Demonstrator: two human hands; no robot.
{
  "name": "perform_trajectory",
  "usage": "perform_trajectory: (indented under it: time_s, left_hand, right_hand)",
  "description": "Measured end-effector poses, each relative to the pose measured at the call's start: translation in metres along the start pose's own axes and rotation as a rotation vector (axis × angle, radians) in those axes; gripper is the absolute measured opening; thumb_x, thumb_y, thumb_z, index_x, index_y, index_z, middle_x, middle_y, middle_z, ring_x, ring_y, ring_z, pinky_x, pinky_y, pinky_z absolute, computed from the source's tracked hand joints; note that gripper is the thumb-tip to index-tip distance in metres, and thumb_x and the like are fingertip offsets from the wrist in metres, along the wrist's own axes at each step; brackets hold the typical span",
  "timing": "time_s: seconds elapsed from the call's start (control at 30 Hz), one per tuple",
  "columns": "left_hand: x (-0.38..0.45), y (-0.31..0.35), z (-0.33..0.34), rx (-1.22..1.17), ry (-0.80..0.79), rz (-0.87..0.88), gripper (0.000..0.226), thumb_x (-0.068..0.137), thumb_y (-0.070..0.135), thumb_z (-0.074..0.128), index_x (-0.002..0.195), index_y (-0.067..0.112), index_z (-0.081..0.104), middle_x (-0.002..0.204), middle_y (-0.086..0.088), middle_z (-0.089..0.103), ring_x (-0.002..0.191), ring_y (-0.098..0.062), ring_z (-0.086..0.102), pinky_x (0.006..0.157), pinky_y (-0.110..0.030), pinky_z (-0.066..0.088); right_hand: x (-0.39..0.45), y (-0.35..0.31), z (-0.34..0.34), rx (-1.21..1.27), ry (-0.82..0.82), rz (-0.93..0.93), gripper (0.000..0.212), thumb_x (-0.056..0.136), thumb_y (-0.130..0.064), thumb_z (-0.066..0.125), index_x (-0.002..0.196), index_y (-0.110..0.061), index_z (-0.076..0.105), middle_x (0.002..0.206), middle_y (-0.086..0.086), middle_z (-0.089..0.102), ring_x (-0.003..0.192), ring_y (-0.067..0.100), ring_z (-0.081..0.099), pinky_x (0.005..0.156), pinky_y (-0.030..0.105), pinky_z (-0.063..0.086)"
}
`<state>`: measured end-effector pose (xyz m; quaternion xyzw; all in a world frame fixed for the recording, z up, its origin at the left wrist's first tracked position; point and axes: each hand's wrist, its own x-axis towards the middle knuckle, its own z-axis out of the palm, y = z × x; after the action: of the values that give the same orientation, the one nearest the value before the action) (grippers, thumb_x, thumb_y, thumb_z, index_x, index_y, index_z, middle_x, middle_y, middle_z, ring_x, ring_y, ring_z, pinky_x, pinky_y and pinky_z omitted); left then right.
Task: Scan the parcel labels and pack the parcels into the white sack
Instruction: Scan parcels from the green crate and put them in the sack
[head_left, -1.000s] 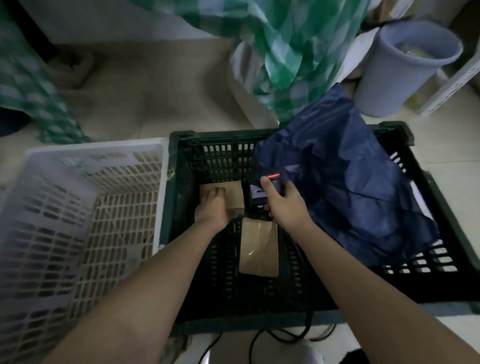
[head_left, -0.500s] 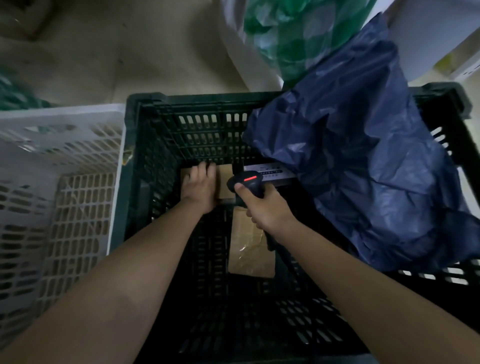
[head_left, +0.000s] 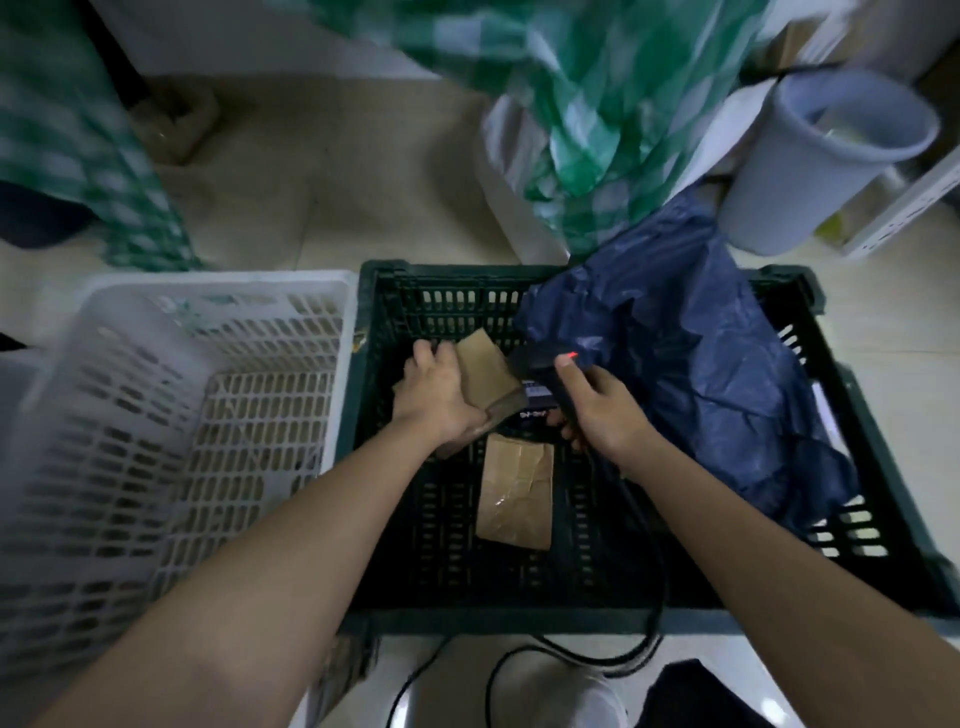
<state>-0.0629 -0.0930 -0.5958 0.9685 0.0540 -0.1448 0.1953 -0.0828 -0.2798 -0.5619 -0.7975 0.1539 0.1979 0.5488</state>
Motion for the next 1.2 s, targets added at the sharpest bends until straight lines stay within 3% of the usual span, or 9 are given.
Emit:
perform_trajectory:
  time_s: [0.3,0.37,0.53,0.63,0.73,0.87,1.0,1.1,1.2]
  left_hand:
    - [-0.141,-0.005,-0.100,-0.565,0.060,-0.014,0.098,0.069,0.052,0.080,0.143,0.012,0.030,0.131,0.001,0.041,0.112,-0.015,0.045,0.088,-0.029,0.041]
    - [-0.171,-0.018,-0.115,-0.623,0.137,0.015,0.100,0.066,0.048,0.083,0.143,0.012,0.030,0.138,-0.001,0.041,0.118,-0.016,0.045,0.097,-0.033,0.042]
    - [-0.230,-0.056,-0.126,-0.045,0.319,0.270,0.106,0.064,0.040,0.086,0.145,0.012,0.023,0.140,-0.008,0.028,0.132,-0.026,0.027,0.111,-0.042,0.029]
    - [-0.253,-0.086,-0.106,0.305,0.337,0.419,0.108,0.047,0.045,0.090,0.134,0.010,0.036,0.126,-0.014,0.043,0.113,-0.034,0.044,0.096,-0.048,0.045]
    - [-0.267,-0.110,-0.085,0.290,0.350,0.452,0.105,0.041,0.042,0.092,0.127,0.011,0.040,0.121,-0.013,0.042,0.104,-0.034,0.051,0.086,-0.051,0.053]
    - [-0.277,-0.116,-0.080,0.027,0.248,0.464,0.068,0.077,0.030,0.077,0.134,0.016,0.044,0.138,-0.005,0.036,0.127,-0.026,0.034,0.108,-0.045,0.036]
    - [-0.281,-0.122,-0.080,-0.482,0.293,0.366,0.028,0.090,0.026,0.065,0.116,0.017,0.059,0.119,0.006,0.043,0.117,-0.015,0.044,0.099,-0.030,0.044]
    - [-0.276,-0.118,-0.086,-0.654,0.414,0.115,0.043,0.087,0.031,0.067,0.127,0.023,0.052,0.124,0.008,0.035,0.125,-0.018,0.038,0.100,-0.033,0.046]
    - [-0.267,-0.112,-0.098,-0.787,0.297,-0.126,0.075,0.087,0.035,0.067,0.149,0.021,0.028,0.151,-0.004,0.024,0.132,-0.022,0.037,0.097,-0.027,0.039]
  right_hand:
    - [-0.132,-0.063,0.009,0.299,0.148,-0.171,0.042,0.096,-0.050,0.048,0.114,-0.013,0.055,0.084,0.007,0.066,0.062,0.013,0.059,0.049,0.020,0.046]
    - [-0.160,-0.075,0.023,0.399,0.184,-0.191,0.037,0.093,-0.050,0.054,0.108,-0.016,0.056,0.084,0.007,0.065,0.068,0.015,0.061,0.053,0.023,0.047]
    - [-0.209,-0.078,0.062,0.528,0.224,-0.169,0.048,0.084,-0.045,0.070,0.121,-0.017,0.057,0.093,0.005,0.068,0.080,0.016,0.066,0.068,0.033,0.054]
    - [-0.229,-0.056,0.092,0.445,0.235,-0.132,0.062,0.076,-0.044,0.078,0.128,-0.019,0.053,0.112,0.000,0.065,0.098,0.019,0.063,0.090,0.037,0.054]
    - [-0.243,-0.031,0.120,0.452,0.242,-0.076,0.074,0.072,-0.035,0.083,0.134,-0.017,0.046,0.126,0.001,0.058,0.113,0.020,0.056,0.103,0.040,0.046]
    - [-0.250,-0.017,0.140,0.543,0.202,-0.057,0.085,0.073,-0.027,0.084,0.144,-0.018,0.037,0.136,0.002,0.052,0.122,0.021,0.052,0.104,0.038,0.044]
    - [-0.254,-0.009,0.148,0.565,0.174,-0.116,0.072,0.075,-0.011,0.082,0.131,-0.026,0.040,0.129,-0.001,0.055,0.113,0.016,0.055,0.092,0.030,0.045]
    - [-0.255,-0.005,0.153,0.565,0.180,-0.136,0.081,0.076,-0.010,0.082,0.141,-0.026,0.036,0.131,-0.002,0.054,0.116,0.015,0.053,0.095,0.030,0.044]
    - [-0.257,-0.001,0.152,0.513,0.185,-0.176,0.081,0.074,-0.005,0.082,0.140,-0.022,0.038,0.126,-0.003,0.057,0.109,0.011,0.057,0.087,0.021,0.047]
